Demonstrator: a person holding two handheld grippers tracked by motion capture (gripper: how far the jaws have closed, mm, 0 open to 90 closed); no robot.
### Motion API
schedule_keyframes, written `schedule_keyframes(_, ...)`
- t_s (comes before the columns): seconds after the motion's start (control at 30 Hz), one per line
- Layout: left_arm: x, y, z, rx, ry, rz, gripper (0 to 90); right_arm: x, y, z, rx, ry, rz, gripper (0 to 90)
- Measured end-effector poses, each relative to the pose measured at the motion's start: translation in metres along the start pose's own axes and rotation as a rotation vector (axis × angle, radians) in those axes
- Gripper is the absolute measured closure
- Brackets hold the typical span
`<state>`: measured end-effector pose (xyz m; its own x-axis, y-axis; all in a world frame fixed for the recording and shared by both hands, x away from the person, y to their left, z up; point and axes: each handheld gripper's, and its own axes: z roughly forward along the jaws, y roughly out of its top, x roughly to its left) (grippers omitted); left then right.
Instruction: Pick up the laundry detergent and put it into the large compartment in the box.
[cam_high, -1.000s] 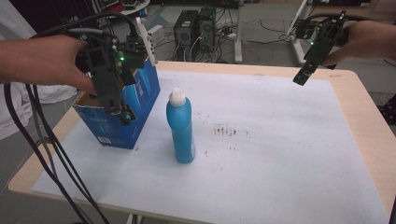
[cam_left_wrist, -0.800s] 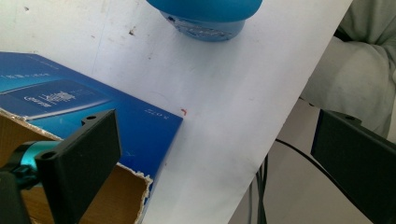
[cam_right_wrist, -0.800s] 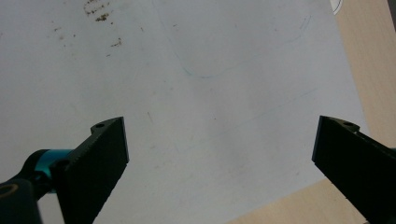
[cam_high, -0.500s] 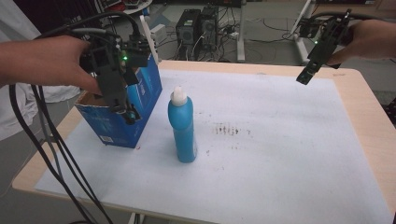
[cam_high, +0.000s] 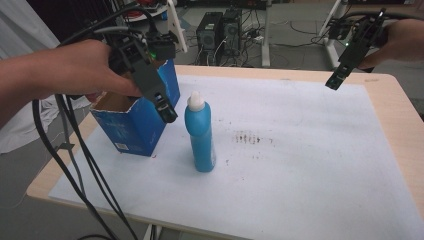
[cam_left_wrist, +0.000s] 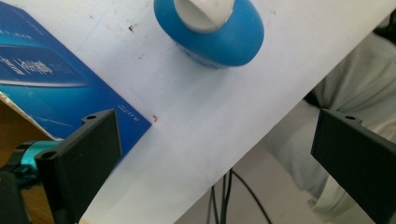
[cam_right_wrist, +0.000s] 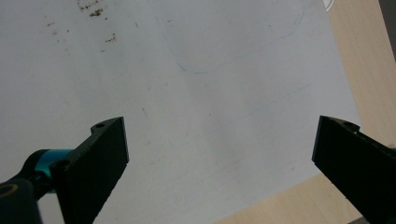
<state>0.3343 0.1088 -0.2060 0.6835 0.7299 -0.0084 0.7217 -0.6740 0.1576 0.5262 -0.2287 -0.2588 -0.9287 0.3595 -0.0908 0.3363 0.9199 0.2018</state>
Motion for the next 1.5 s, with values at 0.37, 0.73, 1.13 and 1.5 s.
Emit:
schedule_keyframes(0.37, -0.008, 0.008, -0.002, -0.013, 0.017, -0.137, 1.7, 0.001, -0.002, -0.004, -0.021, 0.0, -0.003, 2.8)
schedule_keyframes(0.73, -0.009, 0.017, 0.0, -0.066, 0.01, -0.378, 1.7, 0.002, -0.002, -0.004, -0.02, -0.007, -0.011, 2.8)
schedule_keyframes(1.13, -0.012, 0.031, 0.011, -0.073, 0.056, -0.55, 1.9, 0.003, -0.003, -0.005, -0.024, -0.012, -0.02, 2.8)
schedule_keyframes(1.5, -0.01, 0.037, 0.016, -0.058, 0.082, -0.667, 1.9, 0.002, -0.005, -0.002, -0.026, -0.01, -0.025, 2.8)
